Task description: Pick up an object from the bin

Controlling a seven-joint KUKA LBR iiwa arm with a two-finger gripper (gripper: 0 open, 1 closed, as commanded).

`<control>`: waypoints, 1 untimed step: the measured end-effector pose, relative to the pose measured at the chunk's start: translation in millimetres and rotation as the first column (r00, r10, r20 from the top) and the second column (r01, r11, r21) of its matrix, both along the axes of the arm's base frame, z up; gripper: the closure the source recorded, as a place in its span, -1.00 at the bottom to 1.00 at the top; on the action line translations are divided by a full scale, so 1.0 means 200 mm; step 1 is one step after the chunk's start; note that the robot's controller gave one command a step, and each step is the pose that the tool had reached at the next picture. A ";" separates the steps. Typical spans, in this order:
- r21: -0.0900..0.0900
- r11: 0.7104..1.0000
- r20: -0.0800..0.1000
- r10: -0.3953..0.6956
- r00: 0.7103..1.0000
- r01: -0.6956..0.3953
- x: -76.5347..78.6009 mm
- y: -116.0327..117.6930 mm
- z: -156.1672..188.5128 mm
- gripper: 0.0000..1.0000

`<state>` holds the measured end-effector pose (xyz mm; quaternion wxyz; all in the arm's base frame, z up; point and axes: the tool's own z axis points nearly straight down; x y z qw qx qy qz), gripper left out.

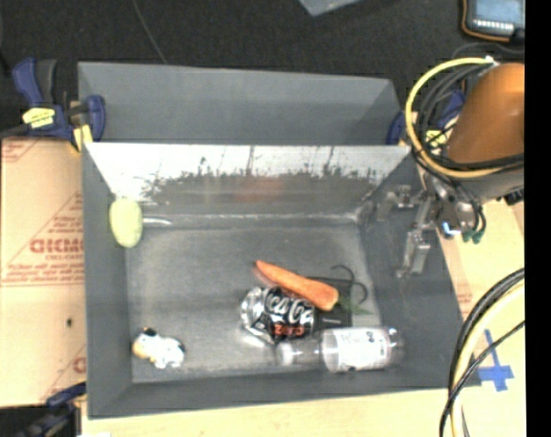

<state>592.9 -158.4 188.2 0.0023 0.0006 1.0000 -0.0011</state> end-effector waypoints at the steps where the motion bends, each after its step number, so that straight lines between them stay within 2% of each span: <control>1: -0.001 0.998 0.001 0.056 0.998 -0.056 -0.23 0.16 -0.27 -1.00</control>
Offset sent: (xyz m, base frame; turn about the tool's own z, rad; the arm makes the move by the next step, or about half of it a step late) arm -0.0792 0.0415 -0.1176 -0.0500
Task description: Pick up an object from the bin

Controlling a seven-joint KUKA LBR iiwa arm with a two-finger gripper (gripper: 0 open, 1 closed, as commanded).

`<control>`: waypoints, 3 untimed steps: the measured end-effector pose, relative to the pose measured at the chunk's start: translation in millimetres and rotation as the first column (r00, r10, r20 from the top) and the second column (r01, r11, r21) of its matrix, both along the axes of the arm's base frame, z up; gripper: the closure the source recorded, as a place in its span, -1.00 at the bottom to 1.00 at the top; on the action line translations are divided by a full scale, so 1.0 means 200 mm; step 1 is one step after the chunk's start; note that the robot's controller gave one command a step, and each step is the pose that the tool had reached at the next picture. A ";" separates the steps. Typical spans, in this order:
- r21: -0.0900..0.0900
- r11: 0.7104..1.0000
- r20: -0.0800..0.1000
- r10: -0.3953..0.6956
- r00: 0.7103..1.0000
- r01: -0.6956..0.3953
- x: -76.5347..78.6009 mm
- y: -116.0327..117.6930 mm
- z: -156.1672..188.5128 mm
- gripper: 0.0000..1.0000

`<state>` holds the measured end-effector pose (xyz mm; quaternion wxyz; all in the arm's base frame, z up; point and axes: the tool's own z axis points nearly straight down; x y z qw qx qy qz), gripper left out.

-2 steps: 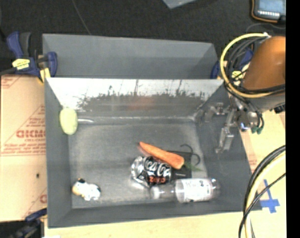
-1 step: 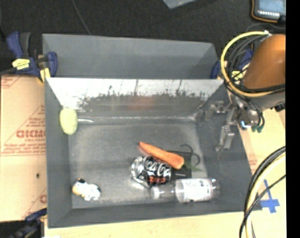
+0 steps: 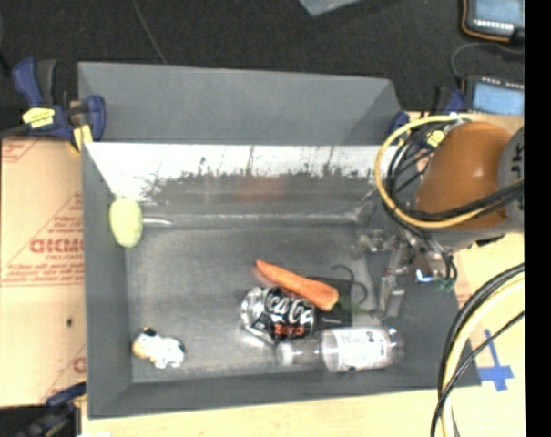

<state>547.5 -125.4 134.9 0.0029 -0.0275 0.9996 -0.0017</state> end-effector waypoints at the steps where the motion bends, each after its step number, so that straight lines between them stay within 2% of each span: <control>1: 0.003 1.000 -0.006 0.021 1.000 -0.021 -0.08 0.06 -0.11 -1.00; 2: 0.000 0.999 0.007 0.037 0.999 -0.037 -0.03 0.01 -0.19 -1.00; 3: -0.005 1.000 0.026 0.000 1.000 0.000 -0.04 0.20 -0.23 -1.00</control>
Offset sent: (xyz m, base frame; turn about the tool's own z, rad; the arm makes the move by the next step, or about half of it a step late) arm 0.0092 -0.0058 -0.0294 -0.0844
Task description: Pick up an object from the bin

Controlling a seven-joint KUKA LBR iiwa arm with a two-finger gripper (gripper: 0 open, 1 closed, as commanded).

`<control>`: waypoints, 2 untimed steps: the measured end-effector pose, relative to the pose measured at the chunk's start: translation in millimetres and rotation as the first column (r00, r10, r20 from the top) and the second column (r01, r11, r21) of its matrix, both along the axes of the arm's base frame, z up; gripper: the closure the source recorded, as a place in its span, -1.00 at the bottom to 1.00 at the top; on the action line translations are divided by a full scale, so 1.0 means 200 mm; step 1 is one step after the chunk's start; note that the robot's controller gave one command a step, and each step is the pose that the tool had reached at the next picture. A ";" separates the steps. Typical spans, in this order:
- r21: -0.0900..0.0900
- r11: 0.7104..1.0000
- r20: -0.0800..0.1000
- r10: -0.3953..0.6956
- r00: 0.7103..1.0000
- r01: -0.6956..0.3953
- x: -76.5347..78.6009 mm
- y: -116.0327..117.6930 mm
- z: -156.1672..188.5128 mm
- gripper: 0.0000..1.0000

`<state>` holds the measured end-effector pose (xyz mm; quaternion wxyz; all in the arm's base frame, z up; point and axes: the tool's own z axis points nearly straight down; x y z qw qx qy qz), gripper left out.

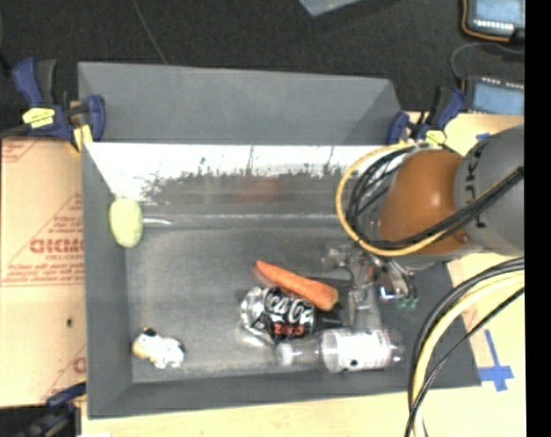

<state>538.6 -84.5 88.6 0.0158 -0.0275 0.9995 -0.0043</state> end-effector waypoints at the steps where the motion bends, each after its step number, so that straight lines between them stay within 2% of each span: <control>1: 0.005 1.000 0.011 -0.009 1.000 0.009 0.01 0.19 -0.01 -1.00; 2: 0.004 1.000 0.010 -0.027 1.000 0.027 0.02 0.17 -0.05 -1.00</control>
Offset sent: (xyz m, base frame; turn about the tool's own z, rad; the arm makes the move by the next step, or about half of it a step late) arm 0.0037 0.0263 -0.0186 0.0451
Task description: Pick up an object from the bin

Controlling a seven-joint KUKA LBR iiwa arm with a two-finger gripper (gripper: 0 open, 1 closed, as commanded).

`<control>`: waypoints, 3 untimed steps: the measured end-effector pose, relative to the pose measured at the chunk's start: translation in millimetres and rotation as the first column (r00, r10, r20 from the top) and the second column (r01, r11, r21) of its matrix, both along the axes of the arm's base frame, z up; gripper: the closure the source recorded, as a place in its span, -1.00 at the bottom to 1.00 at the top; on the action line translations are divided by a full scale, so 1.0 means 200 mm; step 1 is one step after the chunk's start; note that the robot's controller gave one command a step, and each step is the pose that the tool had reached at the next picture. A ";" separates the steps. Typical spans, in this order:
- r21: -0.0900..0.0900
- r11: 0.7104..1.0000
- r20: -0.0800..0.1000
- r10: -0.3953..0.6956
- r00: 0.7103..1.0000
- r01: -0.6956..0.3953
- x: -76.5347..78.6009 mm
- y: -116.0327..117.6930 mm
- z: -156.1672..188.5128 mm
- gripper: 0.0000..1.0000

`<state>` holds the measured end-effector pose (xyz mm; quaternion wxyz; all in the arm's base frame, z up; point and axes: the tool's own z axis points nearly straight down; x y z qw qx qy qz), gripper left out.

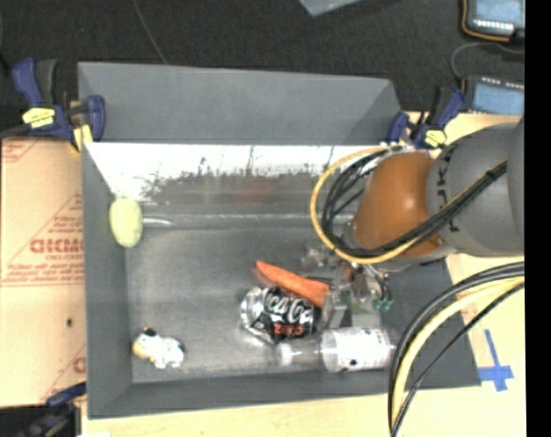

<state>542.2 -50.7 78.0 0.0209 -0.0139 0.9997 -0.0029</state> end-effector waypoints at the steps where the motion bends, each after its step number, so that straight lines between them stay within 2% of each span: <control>1: 0.009 0.984 0.005 -0.178 0.984 0.178 -0.02 0.08 -0.04 1.00; 2: 0.009 0.984 0.005 -0.177 0.984 0.177 -0.02 0.08 -0.04 1.00; 3: 0.010 0.981 0.009 -0.192 0.981 0.192 0.04 0.07 0.54 1.00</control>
Offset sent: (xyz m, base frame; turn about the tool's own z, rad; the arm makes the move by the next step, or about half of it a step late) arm 0.0000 0.0000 0.0000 0.0000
